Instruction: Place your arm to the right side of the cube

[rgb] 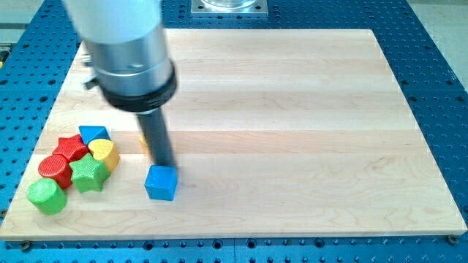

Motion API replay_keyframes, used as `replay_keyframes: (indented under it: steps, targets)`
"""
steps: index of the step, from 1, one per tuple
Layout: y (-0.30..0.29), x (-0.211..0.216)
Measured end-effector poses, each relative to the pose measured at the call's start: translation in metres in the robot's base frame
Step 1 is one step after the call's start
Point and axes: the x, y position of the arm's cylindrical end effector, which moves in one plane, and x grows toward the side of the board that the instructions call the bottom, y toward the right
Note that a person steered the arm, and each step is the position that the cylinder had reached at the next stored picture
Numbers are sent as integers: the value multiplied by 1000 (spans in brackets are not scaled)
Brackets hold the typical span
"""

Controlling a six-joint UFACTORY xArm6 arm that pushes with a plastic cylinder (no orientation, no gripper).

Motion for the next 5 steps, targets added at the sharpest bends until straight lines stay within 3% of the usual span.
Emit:
replay_keyframes:
  steps: [1,4,5]
  targets:
    - [45,-24]
    - [-60,-28]
    - [19,-1]
